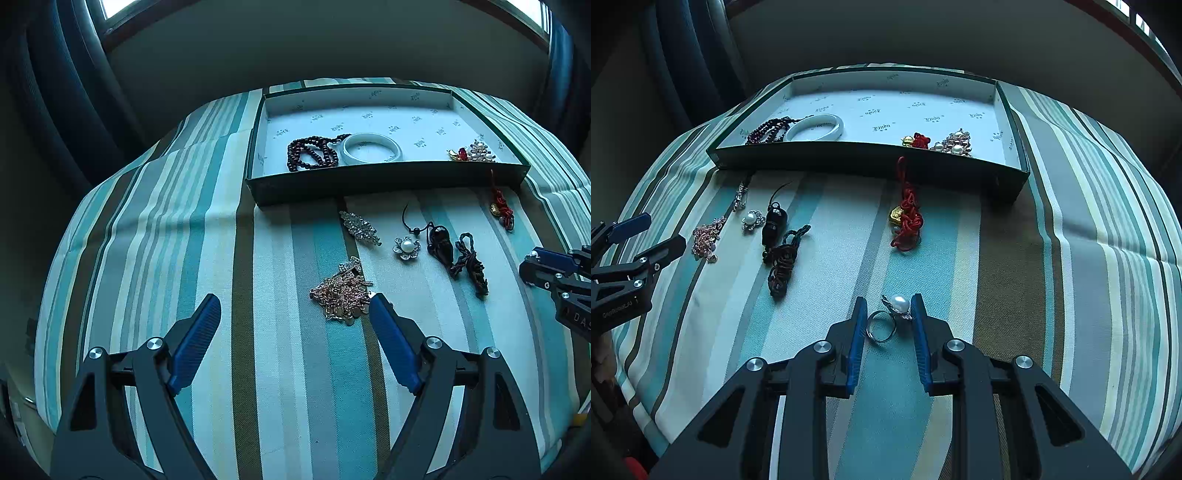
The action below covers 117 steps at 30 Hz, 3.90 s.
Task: Organize jewelry
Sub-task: 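Withdraw both grippers and move the right gripper to the pearl ring, then grasp the pearl ring with the right gripper while the left gripper grasps the gold chain, then carry the ring and gold chain into the tray and open both grippers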
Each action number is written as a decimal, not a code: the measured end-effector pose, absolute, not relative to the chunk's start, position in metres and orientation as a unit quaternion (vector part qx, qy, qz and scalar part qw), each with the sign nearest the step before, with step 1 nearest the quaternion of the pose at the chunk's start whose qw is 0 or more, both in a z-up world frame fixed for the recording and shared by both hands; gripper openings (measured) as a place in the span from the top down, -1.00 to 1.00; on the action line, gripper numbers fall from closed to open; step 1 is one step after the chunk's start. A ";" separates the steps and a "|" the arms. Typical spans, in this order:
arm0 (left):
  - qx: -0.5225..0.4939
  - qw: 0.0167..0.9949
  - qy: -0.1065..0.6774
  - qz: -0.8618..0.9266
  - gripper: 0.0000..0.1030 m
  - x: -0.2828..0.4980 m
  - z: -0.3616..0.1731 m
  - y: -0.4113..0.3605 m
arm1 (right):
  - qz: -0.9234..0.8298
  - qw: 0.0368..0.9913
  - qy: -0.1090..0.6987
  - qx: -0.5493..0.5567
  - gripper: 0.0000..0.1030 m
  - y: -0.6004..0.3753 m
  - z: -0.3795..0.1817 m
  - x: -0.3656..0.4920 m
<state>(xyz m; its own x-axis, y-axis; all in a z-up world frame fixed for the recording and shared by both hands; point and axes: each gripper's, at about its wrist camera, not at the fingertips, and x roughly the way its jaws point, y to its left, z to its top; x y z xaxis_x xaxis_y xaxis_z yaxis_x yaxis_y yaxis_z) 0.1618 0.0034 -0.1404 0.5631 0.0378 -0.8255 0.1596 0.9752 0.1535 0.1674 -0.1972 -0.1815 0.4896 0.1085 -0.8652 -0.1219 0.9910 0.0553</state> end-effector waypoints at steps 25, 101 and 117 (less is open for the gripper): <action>0.083 0.859 0.497 -0.089 -0.08 0.186 -0.164 -0.010 | 0.075 0.864 0.498 -0.010 0.52 -0.203 -0.176 0.166; 0.069 0.912 0.368 -0.169 0.80 0.298 -0.070 -0.102 | 0.072 0.917 0.391 -0.022 0.52 -0.227 -0.109 0.290; 0.088 0.878 0.445 -0.152 0.80 0.368 -0.148 -0.139 | 0.063 0.890 0.451 -0.014 0.51 -0.239 -0.180 0.356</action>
<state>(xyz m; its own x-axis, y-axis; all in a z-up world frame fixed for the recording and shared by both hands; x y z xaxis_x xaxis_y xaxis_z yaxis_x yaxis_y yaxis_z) 0.3678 -0.1391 -0.1482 0.5573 -0.1892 -0.8084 0.3458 0.9381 0.0188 0.3558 -0.2389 -0.1798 0.5852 0.0996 -0.8047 -0.1248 0.9917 0.0320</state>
